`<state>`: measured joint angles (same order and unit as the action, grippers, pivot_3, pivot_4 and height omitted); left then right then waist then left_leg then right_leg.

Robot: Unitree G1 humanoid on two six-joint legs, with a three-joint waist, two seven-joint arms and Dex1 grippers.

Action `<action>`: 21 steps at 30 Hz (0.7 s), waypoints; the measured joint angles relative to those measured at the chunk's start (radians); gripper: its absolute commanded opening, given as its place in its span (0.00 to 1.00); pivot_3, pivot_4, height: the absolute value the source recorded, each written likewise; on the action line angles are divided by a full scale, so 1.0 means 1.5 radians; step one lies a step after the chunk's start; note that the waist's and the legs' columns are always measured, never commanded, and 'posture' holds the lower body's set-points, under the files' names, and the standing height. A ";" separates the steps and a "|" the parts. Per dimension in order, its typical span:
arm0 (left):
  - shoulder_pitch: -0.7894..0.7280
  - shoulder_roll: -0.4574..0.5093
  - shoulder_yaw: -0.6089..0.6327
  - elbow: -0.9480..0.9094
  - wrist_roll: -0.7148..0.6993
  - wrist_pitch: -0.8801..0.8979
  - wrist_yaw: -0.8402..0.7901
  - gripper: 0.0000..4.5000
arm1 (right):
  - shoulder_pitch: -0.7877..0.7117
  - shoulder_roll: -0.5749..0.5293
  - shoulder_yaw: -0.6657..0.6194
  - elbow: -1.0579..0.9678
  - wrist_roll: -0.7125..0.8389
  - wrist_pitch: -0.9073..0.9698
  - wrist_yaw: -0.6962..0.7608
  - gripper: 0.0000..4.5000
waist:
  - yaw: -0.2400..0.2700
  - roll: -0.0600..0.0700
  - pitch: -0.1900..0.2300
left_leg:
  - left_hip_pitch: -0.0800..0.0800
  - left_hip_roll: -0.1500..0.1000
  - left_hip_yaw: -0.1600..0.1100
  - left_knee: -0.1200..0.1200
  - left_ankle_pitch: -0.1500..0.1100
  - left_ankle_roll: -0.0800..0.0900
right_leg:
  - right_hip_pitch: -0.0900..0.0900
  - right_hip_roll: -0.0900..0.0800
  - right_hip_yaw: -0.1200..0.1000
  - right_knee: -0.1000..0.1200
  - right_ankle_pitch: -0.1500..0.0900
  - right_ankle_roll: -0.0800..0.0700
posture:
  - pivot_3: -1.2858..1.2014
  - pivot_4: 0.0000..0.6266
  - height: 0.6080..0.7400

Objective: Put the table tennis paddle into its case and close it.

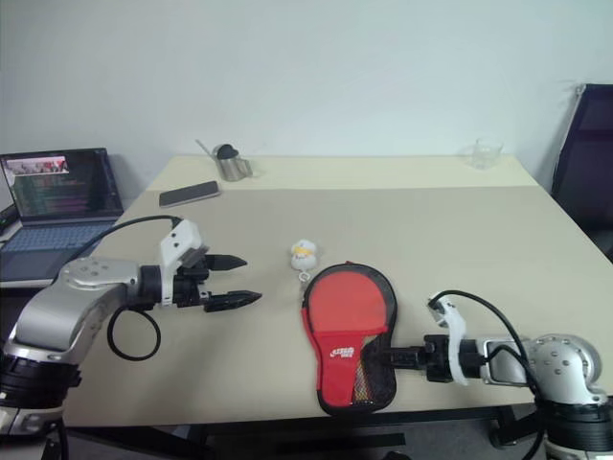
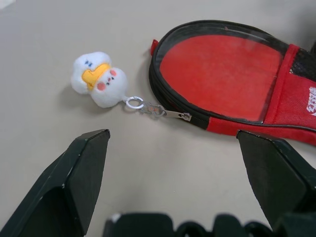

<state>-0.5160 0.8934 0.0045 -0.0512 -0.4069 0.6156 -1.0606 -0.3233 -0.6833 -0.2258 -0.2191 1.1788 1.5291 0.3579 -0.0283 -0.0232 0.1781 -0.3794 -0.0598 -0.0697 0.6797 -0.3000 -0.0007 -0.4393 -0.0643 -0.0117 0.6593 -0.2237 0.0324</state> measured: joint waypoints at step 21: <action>-0.214 -0.238 -0.032 0.270 0.097 0.005 0.205 1.00 | -0.146 0.246 0.328 0.215 -0.599 -0.778 0.134 0.99 | 0.005 -0.003 0.000 | -0.002 -0.001 0.000 0.001 0.002 -0.003 | -0.002 0.000 0.000 -0.001 0.001 0.001 | 0.52 0.24 1.00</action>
<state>-0.8377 0.5369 -0.0437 0.3537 -0.2618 0.6232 -0.7531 -0.5423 -0.3144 0.2664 0.1042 0.2806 0.3625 0.5587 -0.0206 -0.0273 0.1777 -0.3822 -0.0616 -0.0698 0.6813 -0.2972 -0.0059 -0.4419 -0.0647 -0.0114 0.6580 -0.2226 0.0332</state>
